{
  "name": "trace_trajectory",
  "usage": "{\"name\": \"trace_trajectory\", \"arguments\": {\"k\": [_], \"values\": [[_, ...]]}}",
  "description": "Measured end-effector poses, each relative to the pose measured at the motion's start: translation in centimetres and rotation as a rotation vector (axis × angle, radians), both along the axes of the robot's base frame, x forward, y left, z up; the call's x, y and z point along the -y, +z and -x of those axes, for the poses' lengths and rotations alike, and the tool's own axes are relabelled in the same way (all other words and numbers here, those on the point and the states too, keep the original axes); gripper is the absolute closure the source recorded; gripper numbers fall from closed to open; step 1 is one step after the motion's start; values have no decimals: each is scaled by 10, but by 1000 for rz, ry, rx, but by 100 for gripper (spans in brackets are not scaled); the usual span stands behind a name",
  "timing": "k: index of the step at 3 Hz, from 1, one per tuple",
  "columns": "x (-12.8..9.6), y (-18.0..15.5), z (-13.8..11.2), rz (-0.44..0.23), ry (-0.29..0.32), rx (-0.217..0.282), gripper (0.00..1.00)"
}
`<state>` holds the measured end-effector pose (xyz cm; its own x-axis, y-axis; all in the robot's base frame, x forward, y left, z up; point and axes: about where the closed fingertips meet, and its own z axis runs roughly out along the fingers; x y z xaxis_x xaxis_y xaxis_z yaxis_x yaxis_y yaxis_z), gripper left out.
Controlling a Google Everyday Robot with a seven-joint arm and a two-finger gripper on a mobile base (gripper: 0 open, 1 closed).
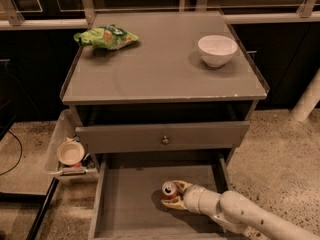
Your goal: Place coke can into middle drawer
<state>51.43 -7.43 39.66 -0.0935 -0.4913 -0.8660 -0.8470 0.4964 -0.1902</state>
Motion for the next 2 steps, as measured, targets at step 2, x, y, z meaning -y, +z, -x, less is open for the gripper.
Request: {"name": "trace_trajectory", "arguments": {"k": [2], "values": [[0,-1,-1,-2,0,0,59]]}}
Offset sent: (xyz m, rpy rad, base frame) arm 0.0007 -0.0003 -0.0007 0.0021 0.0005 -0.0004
